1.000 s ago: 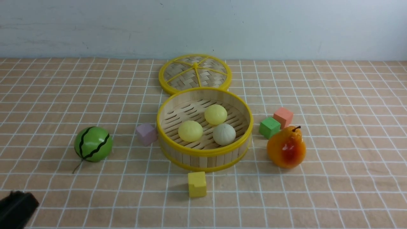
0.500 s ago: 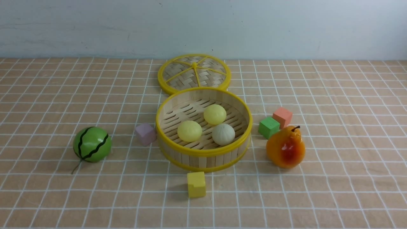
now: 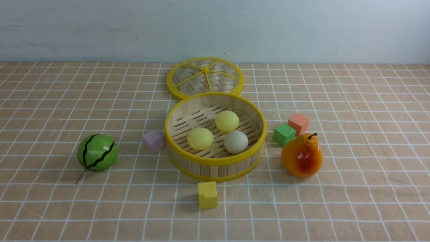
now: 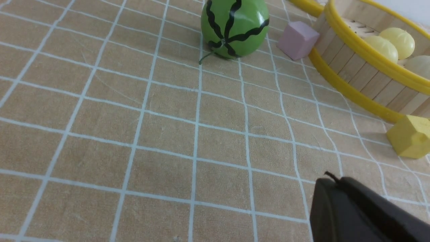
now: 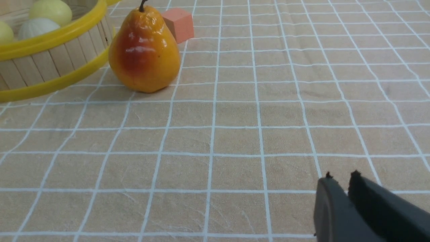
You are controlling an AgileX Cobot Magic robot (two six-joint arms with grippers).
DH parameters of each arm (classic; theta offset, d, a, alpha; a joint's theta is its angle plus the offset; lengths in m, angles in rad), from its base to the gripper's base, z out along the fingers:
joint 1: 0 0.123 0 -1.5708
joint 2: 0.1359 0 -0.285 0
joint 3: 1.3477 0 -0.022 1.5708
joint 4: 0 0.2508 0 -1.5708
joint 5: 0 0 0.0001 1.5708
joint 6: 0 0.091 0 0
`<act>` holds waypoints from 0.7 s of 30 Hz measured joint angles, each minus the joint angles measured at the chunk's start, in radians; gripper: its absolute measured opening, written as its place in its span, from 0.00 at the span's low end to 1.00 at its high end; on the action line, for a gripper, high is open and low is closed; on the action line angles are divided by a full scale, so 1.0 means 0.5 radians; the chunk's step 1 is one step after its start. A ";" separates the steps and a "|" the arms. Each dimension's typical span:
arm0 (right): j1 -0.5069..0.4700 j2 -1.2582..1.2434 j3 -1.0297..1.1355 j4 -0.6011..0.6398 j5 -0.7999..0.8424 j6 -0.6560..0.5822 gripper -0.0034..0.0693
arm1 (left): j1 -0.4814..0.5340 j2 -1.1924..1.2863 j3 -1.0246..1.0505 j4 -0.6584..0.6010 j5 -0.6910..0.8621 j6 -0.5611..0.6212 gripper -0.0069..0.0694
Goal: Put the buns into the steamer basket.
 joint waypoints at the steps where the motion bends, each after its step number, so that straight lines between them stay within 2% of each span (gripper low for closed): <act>1: 0.000 0.000 0.000 0.000 0.000 0.000 0.16 | 0.000 0.000 0.000 0.000 0.000 0.000 0.07; 21: 0.000 0.000 0.000 0.000 0.000 0.000 0.19 | 0.000 0.000 0.000 0.000 0.000 0.000 0.07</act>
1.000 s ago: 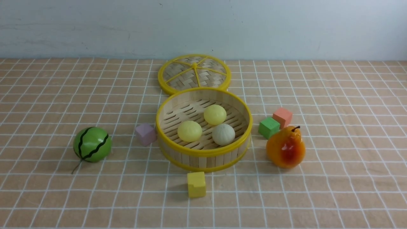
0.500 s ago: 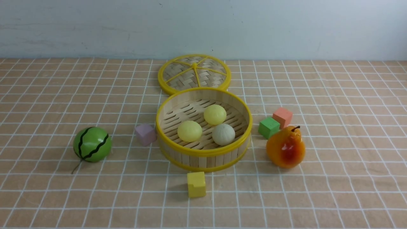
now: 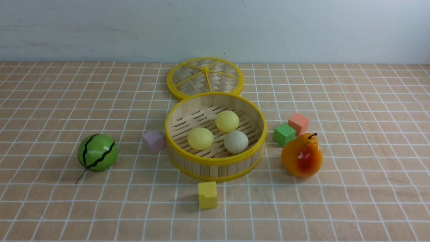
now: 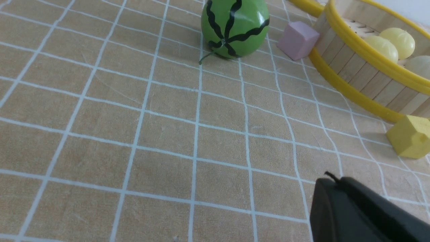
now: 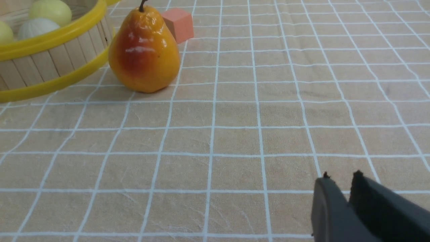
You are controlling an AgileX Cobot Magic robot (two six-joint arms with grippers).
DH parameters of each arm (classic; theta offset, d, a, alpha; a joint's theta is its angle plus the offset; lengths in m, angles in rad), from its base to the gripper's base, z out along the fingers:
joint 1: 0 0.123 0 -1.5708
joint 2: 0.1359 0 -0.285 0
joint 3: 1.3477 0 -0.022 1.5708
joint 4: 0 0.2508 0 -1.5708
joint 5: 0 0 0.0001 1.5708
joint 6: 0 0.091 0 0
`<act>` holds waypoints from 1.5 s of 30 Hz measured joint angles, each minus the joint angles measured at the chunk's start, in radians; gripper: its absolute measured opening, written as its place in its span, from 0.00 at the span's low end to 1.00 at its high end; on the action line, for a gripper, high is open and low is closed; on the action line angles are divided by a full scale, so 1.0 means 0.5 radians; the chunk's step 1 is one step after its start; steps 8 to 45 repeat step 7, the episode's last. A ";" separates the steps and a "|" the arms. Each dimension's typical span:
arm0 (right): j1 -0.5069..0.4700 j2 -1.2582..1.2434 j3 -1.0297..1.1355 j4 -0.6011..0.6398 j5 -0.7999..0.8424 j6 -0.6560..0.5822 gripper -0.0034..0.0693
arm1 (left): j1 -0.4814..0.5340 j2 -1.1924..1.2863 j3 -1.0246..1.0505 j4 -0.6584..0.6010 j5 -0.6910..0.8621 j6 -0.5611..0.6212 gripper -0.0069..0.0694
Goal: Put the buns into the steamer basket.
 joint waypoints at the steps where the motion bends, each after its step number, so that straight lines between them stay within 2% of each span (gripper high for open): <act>1: 0.000 0.000 0.000 0.000 0.000 0.000 0.19 | 0.000 0.000 0.000 0.000 0.000 0.000 0.07; 45: 0.000 0.000 0.000 0.000 0.000 0.000 0.20 | 0.000 0.000 0.000 -0.002 0.000 0.000 0.07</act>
